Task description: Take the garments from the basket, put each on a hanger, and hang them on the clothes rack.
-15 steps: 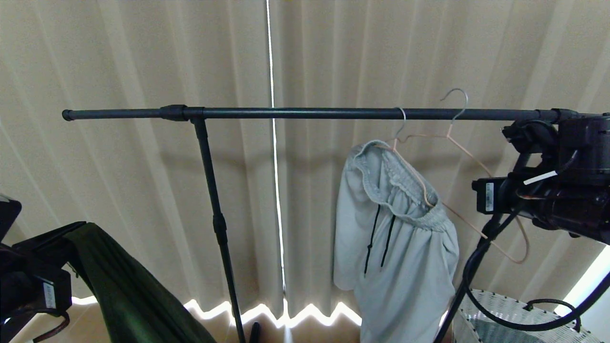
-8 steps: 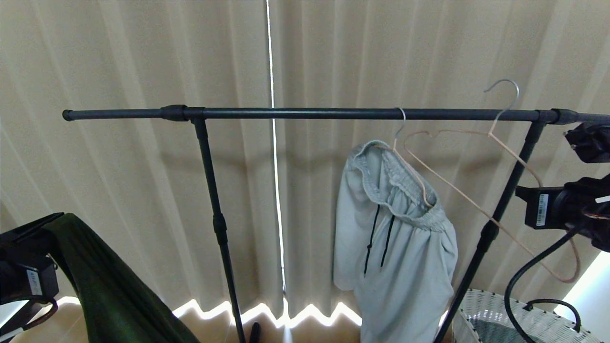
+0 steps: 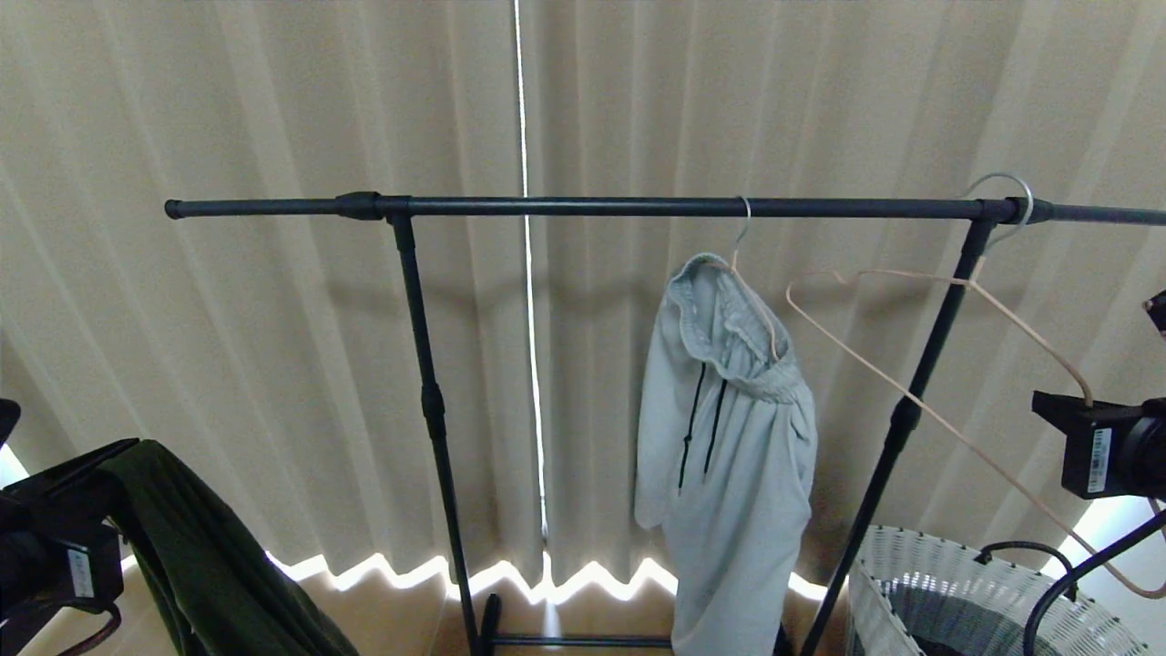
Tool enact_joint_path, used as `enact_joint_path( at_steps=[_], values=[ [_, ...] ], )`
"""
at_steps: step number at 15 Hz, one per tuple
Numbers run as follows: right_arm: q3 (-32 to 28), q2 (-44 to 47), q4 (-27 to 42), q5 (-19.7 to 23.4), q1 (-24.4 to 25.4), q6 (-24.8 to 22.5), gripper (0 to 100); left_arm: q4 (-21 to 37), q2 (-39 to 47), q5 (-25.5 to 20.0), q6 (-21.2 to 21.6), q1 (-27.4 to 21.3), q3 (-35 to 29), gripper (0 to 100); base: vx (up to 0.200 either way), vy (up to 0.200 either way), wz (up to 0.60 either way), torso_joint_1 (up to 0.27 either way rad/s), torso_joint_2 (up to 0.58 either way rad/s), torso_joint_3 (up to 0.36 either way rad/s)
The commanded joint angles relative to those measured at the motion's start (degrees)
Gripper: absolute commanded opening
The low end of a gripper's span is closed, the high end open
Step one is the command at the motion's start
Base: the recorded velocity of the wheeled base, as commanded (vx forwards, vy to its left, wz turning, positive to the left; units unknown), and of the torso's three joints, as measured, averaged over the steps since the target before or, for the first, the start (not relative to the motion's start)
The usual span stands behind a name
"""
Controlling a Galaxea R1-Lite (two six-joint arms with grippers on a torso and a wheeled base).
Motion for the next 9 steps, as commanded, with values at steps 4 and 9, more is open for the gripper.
enact_joint_path(
  at_steps=[4, 9],
  values=[
    [2.5, -3.3, 0.4, 0.0, 0.0, 0.0, 0, 0.1, 0.2, 0.0, 0.2, 0.1, 0.3, 0, -0.2, 0.0, 0.0, 0.004, 0.0, 0.004],
    [3.6, -3.9, 0.5, 0.2, -0.1, 0.0, 0, 0.2, 0.1, 0.0, 0.6, 0.1, 1.1, 0, -0.16, 0.0, 0.0, 0.001, 0.0, 0.004]
  ],
)
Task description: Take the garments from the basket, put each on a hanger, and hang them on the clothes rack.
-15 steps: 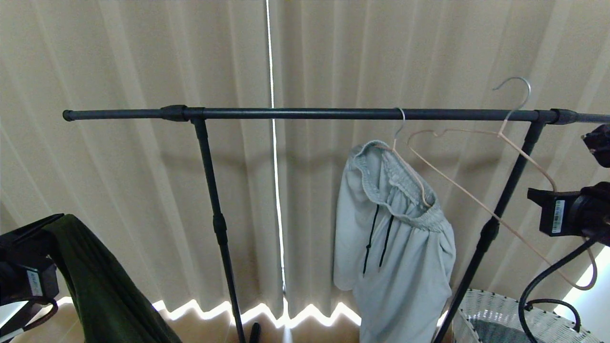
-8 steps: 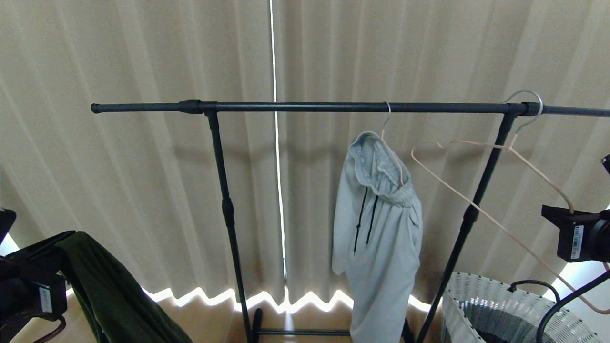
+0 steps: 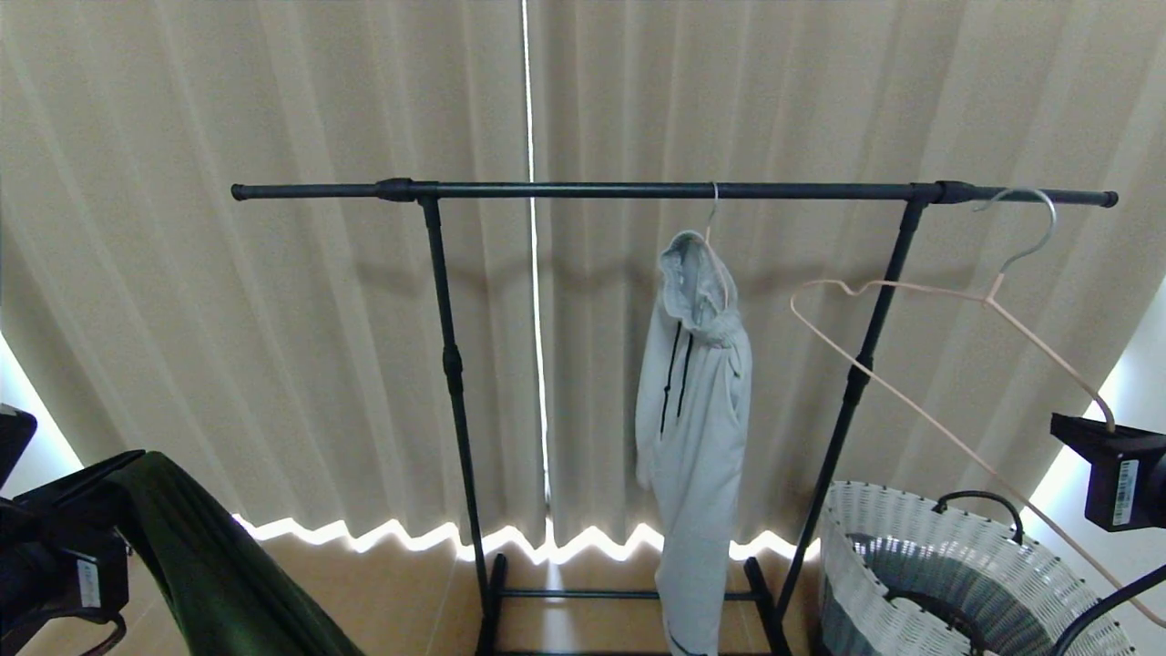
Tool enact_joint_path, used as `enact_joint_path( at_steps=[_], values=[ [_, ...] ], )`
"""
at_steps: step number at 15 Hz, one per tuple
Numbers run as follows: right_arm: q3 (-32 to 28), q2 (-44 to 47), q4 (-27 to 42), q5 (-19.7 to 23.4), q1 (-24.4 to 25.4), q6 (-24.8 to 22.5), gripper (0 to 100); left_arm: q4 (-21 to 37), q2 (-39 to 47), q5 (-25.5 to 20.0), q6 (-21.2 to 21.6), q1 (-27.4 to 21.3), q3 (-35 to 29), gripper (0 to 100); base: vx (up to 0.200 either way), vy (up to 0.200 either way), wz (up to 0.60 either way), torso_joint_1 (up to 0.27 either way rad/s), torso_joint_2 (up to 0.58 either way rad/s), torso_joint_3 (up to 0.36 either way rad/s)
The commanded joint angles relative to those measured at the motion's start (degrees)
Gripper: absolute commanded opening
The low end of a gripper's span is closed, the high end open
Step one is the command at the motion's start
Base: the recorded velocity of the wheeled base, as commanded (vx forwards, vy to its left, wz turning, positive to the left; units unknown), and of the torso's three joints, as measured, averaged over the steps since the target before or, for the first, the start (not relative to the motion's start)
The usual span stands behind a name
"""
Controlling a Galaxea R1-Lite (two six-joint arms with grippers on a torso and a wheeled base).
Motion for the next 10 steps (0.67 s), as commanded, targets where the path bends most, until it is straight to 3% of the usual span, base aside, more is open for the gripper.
enact_joint_path(
  at_steps=[1, 3, 5, 8, 9, 10],
  values=[
    [0.2, -0.2, 0.0, 0.0, 0.0, 0.0, 0, 0.0, 0.1, 0.0, 0.1, -0.1, 0.5, 0, 0.0, 0.0, 0.0, 0.0, 0.0, 0.0],
    [0.2, -0.2, 0.1, 0.2, 0.0, 0.0, 0, 0.0, 0.0, 0.0, 0.2, -0.6, 2.0, 0, 0.0, 0.0, 0.0, 0.0, 0.0, 0.0],
    [-0.8, -0.2, -0.7, 0.8, 0.3, 0.1, 0, 0.0, 0.2, 0.0, 0.1, -4.2, 4.6, 0, 0.0, 0.0, 0.0, 0.0, 0.0, 0.0],
    [-3.3, 0.0, -2.0, 8.5, 1.8, 1.2, 0, 0.1, 2.3, 0.0, 0.2, -10.2, 3.0, 0, 0.0, 0.0, 0.0, 0.0, 0.0, 0.0],
    [-3.3, 0.4, -4.4, 11.5, 3.5, 2.0, 0, 0.1, 5.0, 0.5, 1.5, -12.2, 0.5, 0, 0.0, 0.0, 0.0, 0.0, 0.0, 0.0],
    [-3.3, 1.4, -5.2, 11.6, 6.7, 2.3, 0, 0.3, 8.0, 0.9, 2.9, -12.7, -2.8, 0, 0.0, 0.0, 0.0, 0.0, 0.0, 0.0]
  ],
)
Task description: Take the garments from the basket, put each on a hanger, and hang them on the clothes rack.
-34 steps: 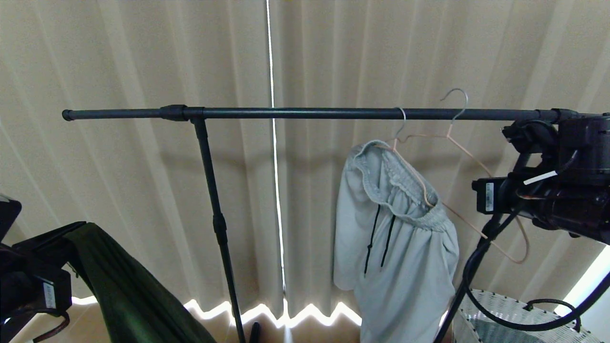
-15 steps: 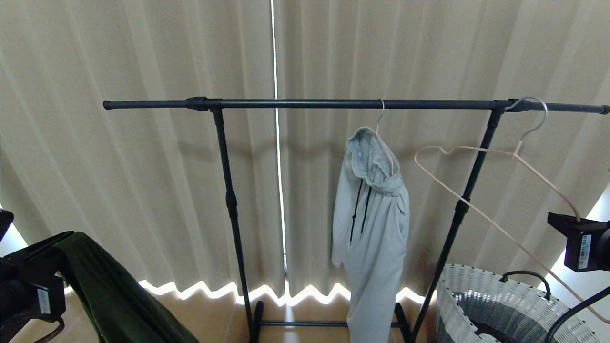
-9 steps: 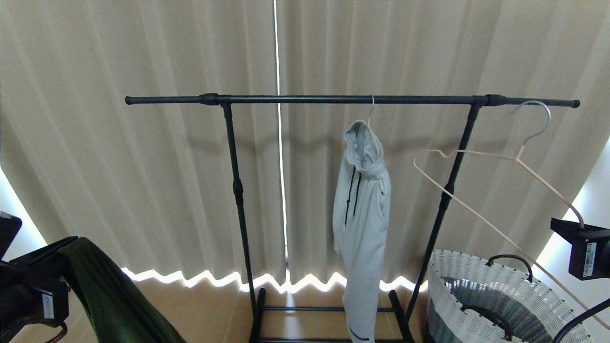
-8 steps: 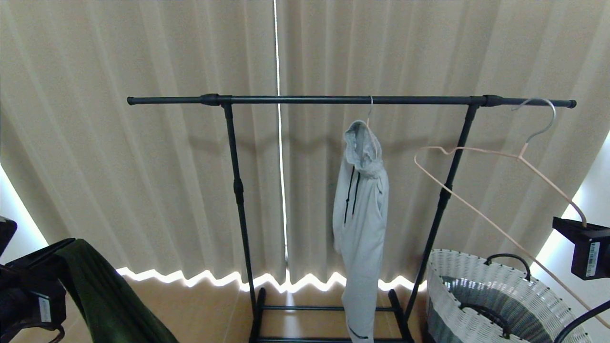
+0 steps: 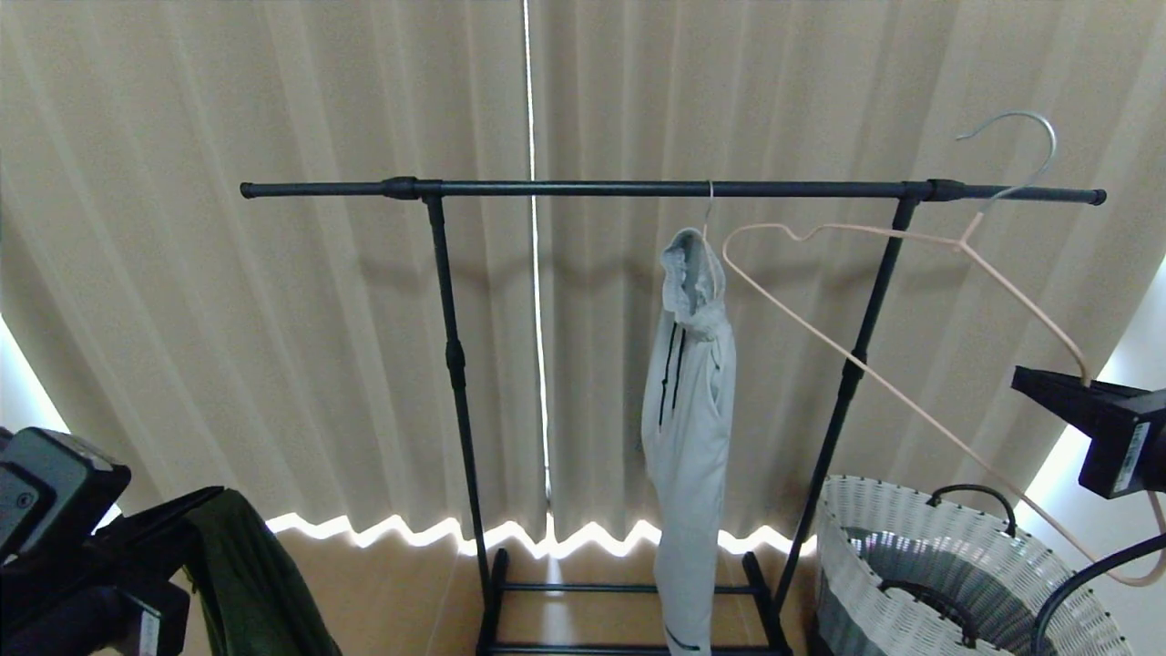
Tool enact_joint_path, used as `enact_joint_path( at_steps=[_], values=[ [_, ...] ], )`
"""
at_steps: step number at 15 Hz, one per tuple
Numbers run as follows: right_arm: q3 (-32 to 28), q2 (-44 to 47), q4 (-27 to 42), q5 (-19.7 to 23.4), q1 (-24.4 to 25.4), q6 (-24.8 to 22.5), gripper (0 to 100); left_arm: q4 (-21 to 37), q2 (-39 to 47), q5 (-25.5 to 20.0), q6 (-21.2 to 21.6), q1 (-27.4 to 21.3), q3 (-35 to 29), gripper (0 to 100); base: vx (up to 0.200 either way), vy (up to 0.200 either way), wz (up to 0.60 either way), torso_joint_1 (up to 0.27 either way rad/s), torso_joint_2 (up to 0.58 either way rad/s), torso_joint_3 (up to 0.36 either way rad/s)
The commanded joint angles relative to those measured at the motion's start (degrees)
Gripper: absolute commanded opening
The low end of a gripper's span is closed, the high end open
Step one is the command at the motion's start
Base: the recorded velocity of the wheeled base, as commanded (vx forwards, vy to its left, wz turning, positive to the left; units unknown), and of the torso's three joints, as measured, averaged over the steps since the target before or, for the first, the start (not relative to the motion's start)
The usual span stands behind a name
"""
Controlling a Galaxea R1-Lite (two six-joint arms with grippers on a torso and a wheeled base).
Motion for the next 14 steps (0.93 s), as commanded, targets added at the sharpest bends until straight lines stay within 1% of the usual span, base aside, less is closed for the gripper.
enact_joint_path(
  at_steps=[1, 2, 4, 5, 6, 7, 8, 9, 11, 12, 13, 14],
  values=[
    [-0.2, 1.5, -0.8, 0.6, 3.6, 0.3, 0, 0.1, 5.8, 0.7, 1.5, -2.1, -4.9, 0, 0.0, 0.0, 0.0, 0.0, 0.0, 0.0],
    [-0.2, 3.1, -0.8, 0.6, 8.0, 0.5, 0, 2.0, 11.1, 4.8, 1.8, -2.2, -10.9, 0, 0.0, 0.0, 0.0, 0.0, 0.0, 0.0],
    [0.6, 6.1, -0.6, 0.6, 11.3, 1.5, 0, 6.4, 16.4, 11.1, 1.3, -2.6, -17.7, 0, 0.0, 0.0, 0.0, 0.0, 0.0, 0.0],
    [1.7, 8.2, -0.9, 0.5, 14.4, 2.0, 0, 9.2, 20.1, 14.3, 0.1, -2.7, -22.6, 0, 0.0, 0.0, 0.0, 0.0, 0.0, 0.0],
    [1.8, 9.0, -0.9, 0.6, 15.7, 2.1, 0, 10.0, 21.5, 15.4, -0.2, -2.8, -24.9, 0, 0.0, 0.0, 0.0, 0.0, 0.0, 0.0],
    [1.8, 10.3, -1.0, 0.6, 18.1, 2.7, 0, 11.6, 23.6, 16.7, -0.6, -3.1, -28.2, 0, 0.0, 0.0, 0.0, 0.0, 0.0, 0.0],
    [1.3, 11.9, -1.0, 0.6, 21.0, 5.2, 0, 13.8, 26.2, 17.8, -2.0, -4.0, -32.3, 0, 0.0, 0.0, 0.0, 0.0, 0.0, 0.0],
    [0.8, 12.8, -1.1, 0.7, 23.6, 7.4, 0, 15.9, 28.4, 18.7, -4.1, -5.3, -36.0, 0, 0.0, 0.0, 0.0, 0.0, 0.0, 0.0],
    [0.6, 14.6, -3.2, 0.7, 27.1, 9.7, 0, 19.5, 32.2, 19.9, -8.9, -7.6, -42.5, 0, 0.0, 0.0, 0.0, 0.0, 0.0, 0.0],
    [0.8, 15.9, -6.2, 0.7, 29.3, 10.1, 0, 22.6, 35.8, 21.4, -12.7, -9.3, -48.3, 0, 0.0, 0.0, 0.0, 0.0, 0.0, 0.0],
    [0.7, 16.8, -7.6, 0.7, 30.4, 10.1, 0, 24.1, 38.5, 23.2, -14.4, -10.0, -51.9, 0, 0.0, 0.0, 0.0, 0.0, 0.0, 0.0],
    [0.6, 17.2, -8.2, 0.7, 31.0, 10.2, 0, 24.6, 40.1, 24.9, -14.9, -10.2, -53.9, 0, 0.0, 0.0, 0.0, 0.0, 0.0, 0.0]
  ],
)
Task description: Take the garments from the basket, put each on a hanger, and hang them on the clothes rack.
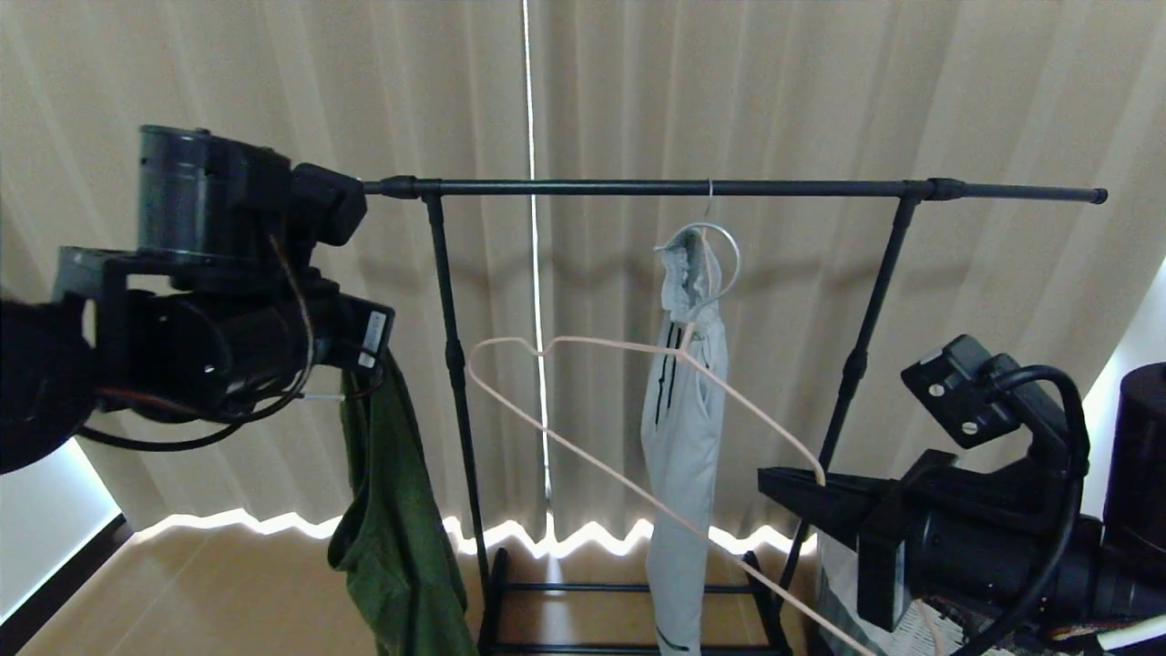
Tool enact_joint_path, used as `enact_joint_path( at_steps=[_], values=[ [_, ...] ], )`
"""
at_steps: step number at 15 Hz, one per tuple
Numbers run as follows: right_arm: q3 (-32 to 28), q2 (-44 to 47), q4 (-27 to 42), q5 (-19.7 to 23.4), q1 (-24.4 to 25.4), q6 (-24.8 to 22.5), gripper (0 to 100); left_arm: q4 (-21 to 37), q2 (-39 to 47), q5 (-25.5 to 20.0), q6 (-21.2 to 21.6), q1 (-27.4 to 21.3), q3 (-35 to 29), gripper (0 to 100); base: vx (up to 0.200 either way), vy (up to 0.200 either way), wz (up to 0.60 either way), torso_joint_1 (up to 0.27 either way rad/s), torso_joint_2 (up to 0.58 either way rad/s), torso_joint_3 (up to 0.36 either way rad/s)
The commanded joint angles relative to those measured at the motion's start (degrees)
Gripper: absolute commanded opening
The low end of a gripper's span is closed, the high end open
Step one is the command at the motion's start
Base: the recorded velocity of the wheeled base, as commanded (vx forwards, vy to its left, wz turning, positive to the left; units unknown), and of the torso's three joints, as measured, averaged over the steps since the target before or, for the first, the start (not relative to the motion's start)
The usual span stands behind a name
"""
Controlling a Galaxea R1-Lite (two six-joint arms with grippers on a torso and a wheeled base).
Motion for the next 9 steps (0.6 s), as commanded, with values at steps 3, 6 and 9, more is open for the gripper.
enact_joint_path(
  at_steps=[3, 6, 9],
  values=[
    [0.1, 2.4, -0.6, 0.0, 4.3, 0.2, 0, 1.2, 11.0, 6.7, -2.0, -1.6, -9.2, 0, 0.0, 0.0, 0.0, 0.0, 0.0, 0.0],
    [-2.4, 4.2, -0.8, 0.0, 5.7, 0.3, 0, 1.1, 11.3, 6.8, -3.1, -1.6, -9.4, 0, 0.0, 0.0, 0.0, 0.0, 0.0, 0.0],
    [-4.8, 7.6, -1.0, -0.8, 5.4, 0.4, 0, 1.2, 10.9, 6.9, -3.1, -1.7, -9.3, 0, 0.0, 0.0, 0.0, 0.0, 0.0, 0.0]
  ],
)
